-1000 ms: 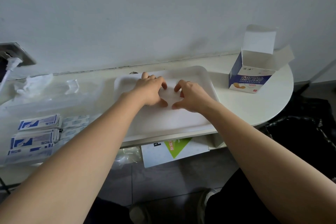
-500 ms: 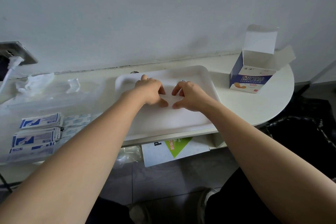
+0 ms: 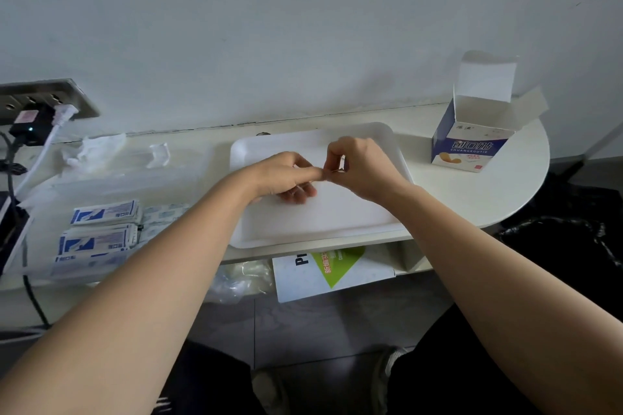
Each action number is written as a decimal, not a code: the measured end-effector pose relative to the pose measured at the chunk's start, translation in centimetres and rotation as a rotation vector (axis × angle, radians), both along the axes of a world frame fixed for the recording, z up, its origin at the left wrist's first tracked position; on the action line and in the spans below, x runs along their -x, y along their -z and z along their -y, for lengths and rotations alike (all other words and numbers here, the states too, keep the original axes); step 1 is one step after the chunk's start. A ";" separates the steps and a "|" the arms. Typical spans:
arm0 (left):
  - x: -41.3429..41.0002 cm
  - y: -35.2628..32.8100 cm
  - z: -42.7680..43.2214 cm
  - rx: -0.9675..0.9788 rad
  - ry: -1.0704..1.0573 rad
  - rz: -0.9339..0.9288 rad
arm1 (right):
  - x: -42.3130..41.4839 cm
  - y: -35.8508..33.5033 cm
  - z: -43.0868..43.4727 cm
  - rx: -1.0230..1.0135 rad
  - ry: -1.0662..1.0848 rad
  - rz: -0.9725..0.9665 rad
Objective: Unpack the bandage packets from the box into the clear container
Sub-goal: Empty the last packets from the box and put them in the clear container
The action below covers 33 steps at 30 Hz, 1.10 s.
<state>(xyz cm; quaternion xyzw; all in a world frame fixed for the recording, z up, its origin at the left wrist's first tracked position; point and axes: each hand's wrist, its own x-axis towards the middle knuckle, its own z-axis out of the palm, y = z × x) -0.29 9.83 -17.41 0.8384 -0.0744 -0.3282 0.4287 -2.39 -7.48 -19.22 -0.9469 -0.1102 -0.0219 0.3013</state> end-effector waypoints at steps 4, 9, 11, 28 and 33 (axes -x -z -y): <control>1.1 -0.1 -1.0 0.074 0.017 -0.043 | 0.8 -0.7 0.0 -0.005 -0.097 0.068; 2.1 0.1 -2.1 0.037 0.031 0.074 | 1.7 -1.7 0.4 -0.218 -0.128 -0.299; 2.5 0.3 -2.3 0.047 0.037 0.058 | 2.1 -2.1 0.6 -0.352 -0.145 -0.497; 3.1 0.5 -3.5 0.228 -0.102 -0.046 | 1.6 -1.1 0.3 -0.246 -0.030 -0.387; 3.1 0.7 -3.5 0.204 -0.126 -0.001 | 1.5 -1.0 0.1 -0.274 -0.040 -0.434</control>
